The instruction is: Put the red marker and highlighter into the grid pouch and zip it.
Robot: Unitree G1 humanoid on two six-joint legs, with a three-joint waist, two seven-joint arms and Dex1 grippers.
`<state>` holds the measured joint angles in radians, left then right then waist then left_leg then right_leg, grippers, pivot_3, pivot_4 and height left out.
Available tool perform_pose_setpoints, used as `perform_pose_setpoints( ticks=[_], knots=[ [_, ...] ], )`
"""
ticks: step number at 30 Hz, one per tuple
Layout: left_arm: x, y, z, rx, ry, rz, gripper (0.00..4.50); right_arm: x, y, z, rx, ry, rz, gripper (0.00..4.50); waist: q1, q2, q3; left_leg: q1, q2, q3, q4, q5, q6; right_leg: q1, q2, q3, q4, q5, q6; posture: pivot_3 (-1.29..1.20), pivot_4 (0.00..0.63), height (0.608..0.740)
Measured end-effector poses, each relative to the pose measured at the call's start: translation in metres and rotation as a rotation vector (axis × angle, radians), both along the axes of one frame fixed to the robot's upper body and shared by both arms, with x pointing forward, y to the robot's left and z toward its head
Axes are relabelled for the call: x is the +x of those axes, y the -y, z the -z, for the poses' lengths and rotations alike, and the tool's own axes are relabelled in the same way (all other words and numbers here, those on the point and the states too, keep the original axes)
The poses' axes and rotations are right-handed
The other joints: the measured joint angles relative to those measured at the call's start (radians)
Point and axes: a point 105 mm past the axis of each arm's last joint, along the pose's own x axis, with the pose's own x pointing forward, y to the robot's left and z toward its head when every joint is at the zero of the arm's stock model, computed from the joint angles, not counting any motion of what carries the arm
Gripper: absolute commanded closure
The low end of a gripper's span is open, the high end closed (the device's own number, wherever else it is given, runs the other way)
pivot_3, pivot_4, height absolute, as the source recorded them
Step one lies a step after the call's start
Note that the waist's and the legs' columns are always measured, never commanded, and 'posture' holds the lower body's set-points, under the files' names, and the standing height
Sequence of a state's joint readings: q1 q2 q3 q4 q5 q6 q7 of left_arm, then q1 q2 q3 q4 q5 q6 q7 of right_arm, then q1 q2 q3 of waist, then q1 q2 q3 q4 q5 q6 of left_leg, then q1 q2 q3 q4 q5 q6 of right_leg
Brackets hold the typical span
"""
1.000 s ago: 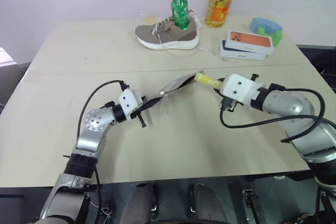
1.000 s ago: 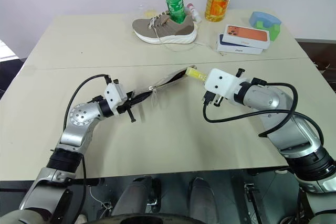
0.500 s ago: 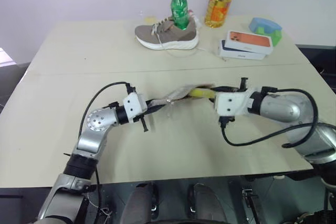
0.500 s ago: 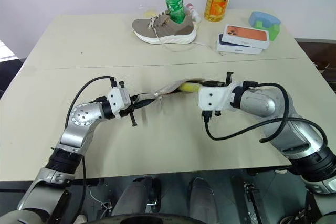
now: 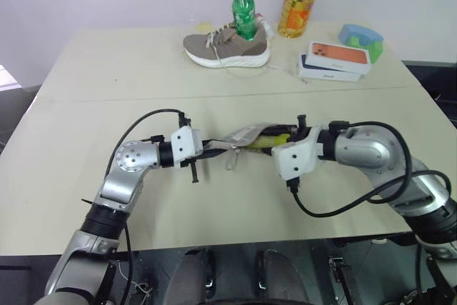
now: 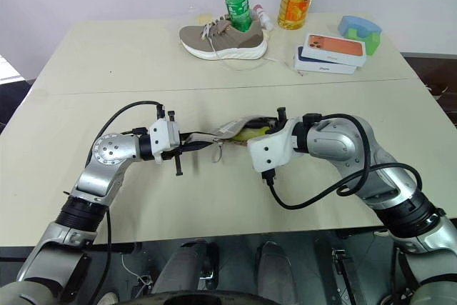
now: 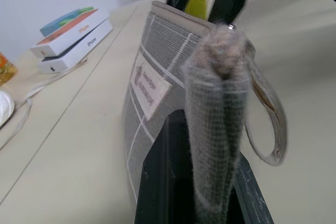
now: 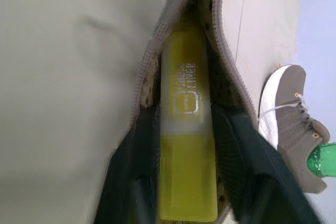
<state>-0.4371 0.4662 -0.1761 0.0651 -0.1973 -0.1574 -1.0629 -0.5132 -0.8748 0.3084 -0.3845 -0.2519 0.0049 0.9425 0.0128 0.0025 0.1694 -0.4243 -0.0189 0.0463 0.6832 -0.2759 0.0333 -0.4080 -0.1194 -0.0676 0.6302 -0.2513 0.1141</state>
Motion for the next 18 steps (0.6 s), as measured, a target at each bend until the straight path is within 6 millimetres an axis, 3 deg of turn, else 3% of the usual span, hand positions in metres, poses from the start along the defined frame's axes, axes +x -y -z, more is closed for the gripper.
perform_pose_setpoints(
  ticks=[1,5,8,10,13,16,18],
  knots=[
    [0.0,0.0,-0.001,-0.002,0.003,-0.003,4.5,0.001,0.001,-0.002,0.01,0.006,0.005,0.85,0.001,0.0,0.0,0.0,0.0,0.0,0.0,0.0,0.0,0.0,0.0,0.0,0.0,0.0,0.0,0.0,0.15,0.74],
    [0.005,0.002,-0.004,-0.054,-0.012,-0.046,4.5,0.009,0.008,-0.031,0.22,0.001,0.092,0.85,0.001,0.0,0.0,0.0,0.0,0.0,0.0,0.0,-0.001,0.001,0.0,0.0,0.0,0.0,0.0,0.0,0.15,0.74],
    [0.021,0.005,-0.011,-0.183,-0.035,-0.16,4.5,0.008,0.018,-0.062,0.551,-0.128,0.196,0.85,0.003,-0.001,0.0,0.0,0.0,-0.001,0.001,0.001,-0.001,0.001,0.0,0.0,0.0,0.0,0.0,0.0,0.15,0.74],
    [0.029,0.008,-0.016,-0.25,-0.036,-0.216,4.5,0.003,0.023,-0.07,0.664,-0.215,0.25,0.85,0.003,-0.001,0.0,0.0,0.0,-0.002,0.0,-0.001,0.001,0.001,-0.001,0.0,0.0,0.0,0.0,0.0,0.15,0.74],
    [0.033,0.015,-0.021,-0.298,-0.029,-0.242,4.5,0.0,0.024,-0.066,0.762,-0.329,0.315,0.85,0.0,-0.001,0.0,0.0,0.0,-0.002,0.0,-0.002,0.003,0.001,-0.001,0.0,0.0,0.0,0.0,0.0,0.15,0.74],
    [0.036,0.022,-0.017,-0.316,-0.036,-0.266,4.5,-0.002,0.023,-0.044,0.817,-0.471,0.397,0.85,0.0,-0.001,0.0,0.0,0.0,-0.002,0.0,-0.002,0.003,0.0,-0.001,0.0,0.0,0.0,0.0,0.0,0.15,0.74],
    [0.041,0.025,-0.012,-0.331,-0.047,-0.3,4.5,0.005,0.014,-0.032,0.945,-0.544,0.466,0.85,-0.003,-0.001,0.0,0.0,0.0,-0.001,0.0,-0.002,0.003,0.0,-0.001,0.0,0.0,0.001,0.0,0.0,0.15,0.74]
  ],
)
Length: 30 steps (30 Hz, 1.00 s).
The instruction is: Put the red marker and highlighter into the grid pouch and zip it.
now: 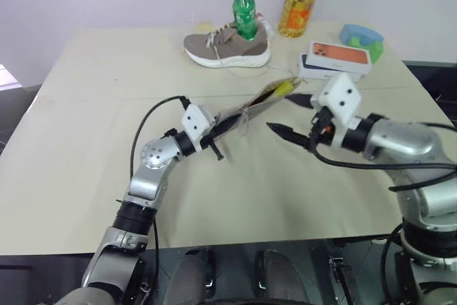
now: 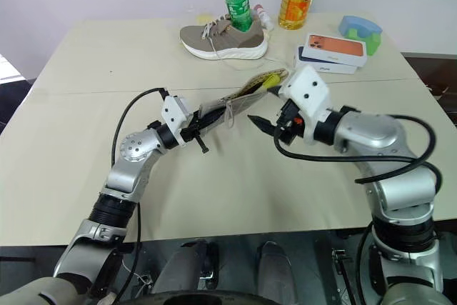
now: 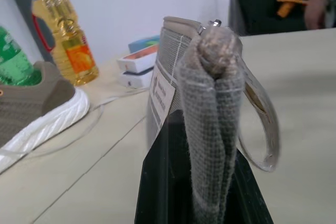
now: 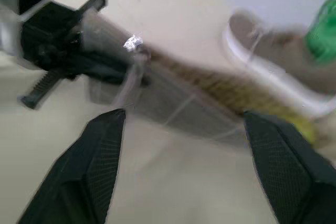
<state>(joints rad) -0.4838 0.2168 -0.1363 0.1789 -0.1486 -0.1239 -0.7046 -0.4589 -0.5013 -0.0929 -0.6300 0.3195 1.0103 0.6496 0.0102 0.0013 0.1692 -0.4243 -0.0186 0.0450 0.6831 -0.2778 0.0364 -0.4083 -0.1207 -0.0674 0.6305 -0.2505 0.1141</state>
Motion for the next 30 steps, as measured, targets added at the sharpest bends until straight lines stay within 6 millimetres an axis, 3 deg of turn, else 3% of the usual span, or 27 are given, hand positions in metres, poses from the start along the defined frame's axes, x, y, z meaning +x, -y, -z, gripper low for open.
perform_pose_setpoints(
  ticks=[3,6,7,9,14,15,23,26,30],
  knots=[
    [-0.001,0.011,0.001,-0.007,0.015,0.007,4.5,0.008,-0.018,0.018,0.095,-0.114,0.062,0.85,0.001,0.001,0.0,-0.001,0.0,0.0,0.0,0.002,-0.003,-0.001,0.0,0.0,0.001,0.0,0.0,0.0,0.15,0.74],
    [-0.001,0.012,0.002,0.002,0.026,0.003,4.5,0.014,-0.024,0.02,0.15,-0.156,0.11,0.85,0.003,0.0,0.0,-0.001,-0.001,0.0,0.0,0.003,-0.004,-0.001,0.0,0.0,0.001,0.0,0.0,0.0,0.15,0.74],
    [-0.001,0.012,0.002,0.003,0.026,0.0,4.5,0.015,-0.026,0.021,0.163,-0.166,0.117,1.08,0.003,0.0,0.0,-0.001,-0.001,0.0,0.0,0.002,-0.004,-0.001,0.0,0.0,0.001,0.0,0.0,0.0,0.15,0.74],
    [-0.001,0.012,0.003,0.003,0.027,-0.002,4.5,0.016,-0.031,0.024,0.178,-0.187,0.123,1.69,0.002,0.001,0.0,-0.001,-0.001,0.0,0.0,0.001,-0.002,-0.001,0.0,0.0,0.001,0.0,0.0,0.0,0.15,0.74],
    [0.0,0.011,0.004,0.016,0.036,-0.007,4.5,0.017,-0.034,0.024,0.178,-0.197,0.125,4.21,0.002,0.001,0.0,-0.001,-0.001,0.0,0.0,0.0,0.0,-0.001,0.001,0.0,0.001,0.0,0.0,0.0,0.15,0.74],
    [0.0,0.01,0.004,0.019,0.037,-0.009,4.5,0.017,-0.032,0.024,0.172,-0.193,0.128,4.42,0.002,0.001,0.0,-0.001,-0.001,0.0,0.0,0.0,0.0,-0.001,0.001,0.0,0.001,0.0,0.0,0.0,0.15,0.74],
    [-0.001,-0.005,0.013,0.132,0.088,0.011,4.5,0.018,0.006,0.01,-0.012,-0.128,0.161,4.42,0.002,0.001,0.0,-0.001,-0.001,0.001,0.0,-0.001,0.001,-0.001,0.001,0.0,0.0,0.0,0.0,0.0,0.15,0.74],
    [-0.005,-0.01,0.012,0.169,0.127,0.04,4.5,0.023,0.03,-0.005,-0.059,-0.086,0.223,4.42,0.002,0.001,0.0,-0.001,-0.001,0.001,0.0,-0.001,0.001,-0.001,0.001,0.0,0.0,0.0,0.0,0.0,0.15,0.74],
    [-0.012,-0.023,0.017,0.201,0.123,0.068,4.5,0.036,0.082,-0.008,-0.135,-0.091,0.401,4.42,0.002,0.001,0.0,-0.001,-0.001,0.001,0.0,-0.001,0.001,-0.001,0.0,0.0,0.0,0.0,0.0,0.0,0.15,0.74]
  ],
)
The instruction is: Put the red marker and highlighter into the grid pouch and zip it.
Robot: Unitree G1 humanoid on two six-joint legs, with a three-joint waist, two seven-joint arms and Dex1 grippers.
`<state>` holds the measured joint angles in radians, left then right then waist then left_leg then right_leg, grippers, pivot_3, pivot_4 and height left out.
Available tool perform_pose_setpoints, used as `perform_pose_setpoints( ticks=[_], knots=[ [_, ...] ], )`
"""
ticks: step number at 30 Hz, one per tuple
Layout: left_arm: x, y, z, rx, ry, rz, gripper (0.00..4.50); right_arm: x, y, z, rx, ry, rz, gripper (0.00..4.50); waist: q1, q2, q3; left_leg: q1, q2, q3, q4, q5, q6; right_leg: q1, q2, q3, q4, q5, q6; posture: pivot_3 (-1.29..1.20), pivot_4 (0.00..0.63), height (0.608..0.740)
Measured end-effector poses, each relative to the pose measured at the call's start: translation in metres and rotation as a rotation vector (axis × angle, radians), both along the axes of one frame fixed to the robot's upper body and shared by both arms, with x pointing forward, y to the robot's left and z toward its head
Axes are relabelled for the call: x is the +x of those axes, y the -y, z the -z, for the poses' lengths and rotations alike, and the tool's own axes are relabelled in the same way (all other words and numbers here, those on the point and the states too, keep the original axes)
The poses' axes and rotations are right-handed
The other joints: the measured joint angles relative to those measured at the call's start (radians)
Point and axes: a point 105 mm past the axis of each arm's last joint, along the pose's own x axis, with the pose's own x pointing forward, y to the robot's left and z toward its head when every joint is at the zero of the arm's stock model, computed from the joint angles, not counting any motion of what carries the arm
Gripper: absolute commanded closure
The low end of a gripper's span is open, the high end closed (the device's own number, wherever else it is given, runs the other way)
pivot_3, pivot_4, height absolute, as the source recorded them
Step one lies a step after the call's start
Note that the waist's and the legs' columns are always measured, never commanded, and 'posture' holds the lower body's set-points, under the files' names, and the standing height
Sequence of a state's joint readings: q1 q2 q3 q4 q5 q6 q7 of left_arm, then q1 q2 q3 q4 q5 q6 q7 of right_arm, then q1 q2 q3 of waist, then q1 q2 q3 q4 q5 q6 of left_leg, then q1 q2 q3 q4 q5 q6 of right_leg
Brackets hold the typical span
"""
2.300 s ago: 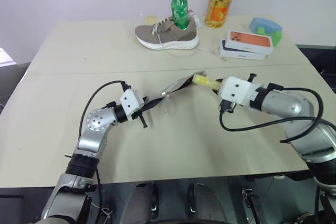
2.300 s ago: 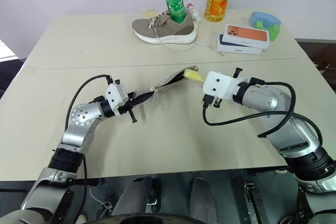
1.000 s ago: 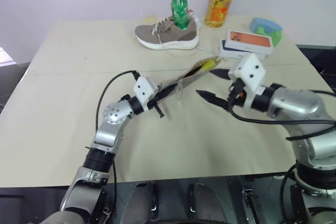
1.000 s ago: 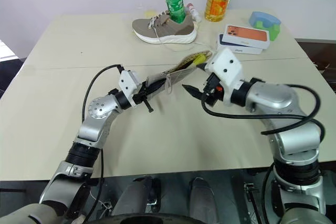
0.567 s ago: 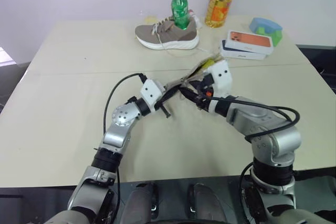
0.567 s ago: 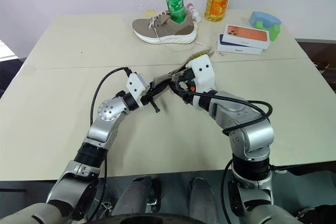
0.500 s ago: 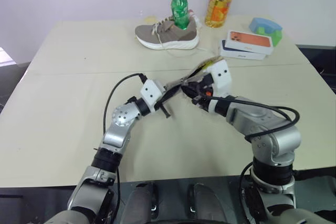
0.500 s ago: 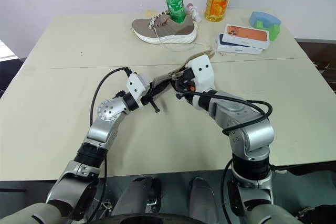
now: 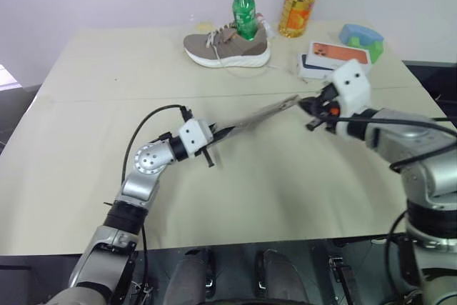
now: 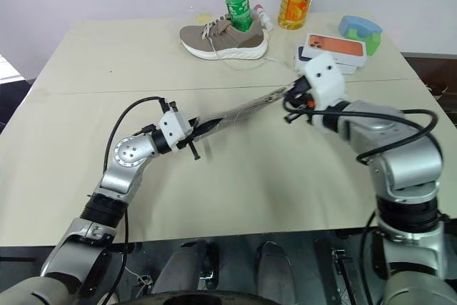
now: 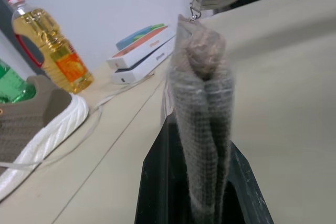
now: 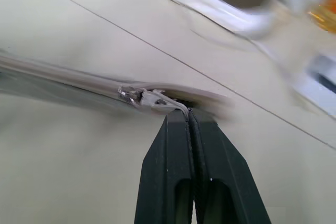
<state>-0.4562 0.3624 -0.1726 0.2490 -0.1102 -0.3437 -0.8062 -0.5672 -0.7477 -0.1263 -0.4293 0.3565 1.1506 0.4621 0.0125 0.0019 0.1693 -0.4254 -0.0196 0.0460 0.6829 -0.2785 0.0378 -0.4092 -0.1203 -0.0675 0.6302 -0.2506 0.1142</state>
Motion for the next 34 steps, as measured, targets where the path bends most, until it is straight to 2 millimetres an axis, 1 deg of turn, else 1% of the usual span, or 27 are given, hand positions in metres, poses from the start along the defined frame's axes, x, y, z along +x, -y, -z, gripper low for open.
perform_pose_setpoints(
  ticks=[2,3,7,10,11,12,13,15,17,19,21,23,25,28,30,32,34],
  knots=[
    [-0.004,-0.003,0.004,0.005,-0.009,0.012,4.5,0.002,0.02,0.002,-0.05,0.0,0.056,4.42,0.0,0.0,0.0,0.0,0.0,0.0,0.0,0.0,0.0,0.0,0.0,0.0,0.0,0.0,0.0,0.0,0.15,0.74],
    [-0.005,-0.004,0.004,0.006,-0.009,0.016,4.5,0.002,0.023,0.004,-0.055,-0.003,0.062,4.42,-0.001,0.0,0.0,0.0,0.0,0.0,0.0,0.0,0.0,0.0,0.0,0.0,0.0,0.0,0.0,0.0,0.15,0.74],
    [-0.006,-0.006,0.004,0.016,-0.004,0.017,4.5,0.0,0.026,0.009,-0.08,0.0,0.044,4.42,-0.002,0.0,0.0,0.0,0.001,0.0,0.0,0.0,0.0,0.0,0.0,0.0,0.0,0.0,0.0,0.0,0.15,0.74],
    [-0.007,-0.011,0.01,0.024,-0.034,0.016,4.5,-0.008,0.024,0.013,-0.127,-0.007,-0.017,4.42,-0.001,0.0,0.0,0.0,0.001,0.0,0.0,0.0,0.0,0.0,0.0,0.0,0.0,0.0,0.0,0.0,0.15,0.74],
    [-0.008,-0.015,0.014,0.026,-0.066,0.011,3.83,-0.012,0.021,0.015,-0.14,-0.014,-0.05,4.21,-0.001,0.0,0.0,0.0,0.001,0.0,0.0,0.0,0.001,0.0,0.0,0.0,0.0,0.0,0.0,0.0,0.15,0.74],
    [-0.007,-0.02,0.019,0.035,-0.108,0.0,3.47,-0.016,0.021,0.018,-0.153,-0.023,-0.07,3.9,-0.002,0.0,0.0,0.0,0.001,0.0,0.0,0.0,0.001,0.0,0.0,0.0,0.0,0.0,0.0,0.0,0.15,0.74],
    [-0.008,-0.028,0.026,0.041,-0.157,-0.017,3.02,-0.02,0.021,0.021,-0.163,-0.042,-0.092,3.55,-0.002,0.0,0.0,0.0,0.001,0.0,0.0,0.0,0.001,0.0,0.0,0.0,0.0,0.0,0.0,0.0,0.15,0.74],
    [-0.008,-0.043,0.037,0.05,-0.235,-0.058,1.95,-0.03,0.019,0.032,-0.169,-0.088,-0.144,2.55,-0.001,0.0,0.0,0.0,0.001,0.0,0.0,0.0,0.001,0.0,0.0,0.0,0.0,0.0,0.0,0.0,0.15,0.74],
    [-0.009,-0.052,0.041,0.038,-0.291,-0.082,1.02,-0.04,0.014,0.041,-0.174,-0.117,-0.201,1.56,0.001,0.0,0.0,0.0,0.001,0.0,0.0,0.0,0.001,0.0,0.0,0.0,-0.001,0.0,0.0,0.0,0.15,0.74],
    [-0.015,-0.068,0.047,0.028,-0.37,-0.109,1.02,-0.052,0.011,0.05,-0.166,-0.129,-0.256,1.56,0.001,0.0,0.0,0.0,0.001,0.0,0.0,-0.001,0.001,0.001,-0.001,0.0,-0.001,0.0,0.0,0.0,0.15,0.74],
    [-0.02,-0.092,0.055,0.022,-0.444,-0.173,1.02,-0.062,0.013,0.057,-0.127,-0.138,-0.28,1.56,0.0,0.0,0.0,0.0,0.001,0.0,0.0,-0.001,0.001,0.001,-0.001,0.001,-0.002,0.0,0.0,0.0,0.15,0.74],
    [-0.02,-0.108,0.056,-0.001,-0.463,-0.244,1.02,-0.067,0.016,0.058,-0.068,-0.123,-0.275,1.56,0.001,0.0,0.0,0.0,0.001,0.0,0.0,-0.001,0.001,0.001,-0.003,0.001,-0.002,0.0,0.0,0.0,0.15,0.74],
    [-0.014,-0.123,0.052,-0.038,-0.461,-0.322,1.02,-0.067,0.02,0.054,-0.02,-0.079,-0.26,1.56,0.003,-0.001,0.0,0.0,0.001,-0.001,0.0,-0.001,0.001,0.001,-0.004,0.001,-0.002,0.0,0.0,0.0,0.15,0.74],
    [-0.008,-0.153,0.05,-0.093,-0.469,-0.456,1.02,-0.066,0.037,0.051,0.044,-0.019,-0.182,1.56,0.002,-0.001,0.0,0.001,0.001,-0.001,0.0,-0.001,0.001,0.002,-0.004,0.001,-0.002,0.0,0.0,0.0,0.15,0.74],
    [-0.007,-0.168,0.053,-0.106,-0.485,-0.522,1.02,-0.066,0.049,0.052,0.083,-0.006,-0.134,1.56,0.002,-0.001,0.0,0.001,0.001,-0.001,0.0,-0.001,0.001,0.001,-0.004,0.001,-0.001,0.0,0.0,0.0,0.15,0.74],
    [-0.008,-0.178,0.056,-0.114,-0.493,-0.558,1.02,-0.067,0.059,0.054,0.123,-0.004,-0.1,1.56,0.001,-0.001,0.0,0.001,0.001,-0.001,-0.001,-0.001,0.001,0.001,-0.004,0.001,-0.001,0.0,0.0,0.0,0.15,0.74],
    [-0.01,-0.182,0.056,-0.107,-0.485,-0.565,1.02,-0.069,0.067,0.056,0.141,-0.01,-0.076,1.56,0.001,-0.001,0.0,0.001,0.001,-0.001,-0.001,-0.001,0.0,0.001,-0.005,0.001,-0.001,0.0,0.0,0.0,0.15,0.74]
  ],
)
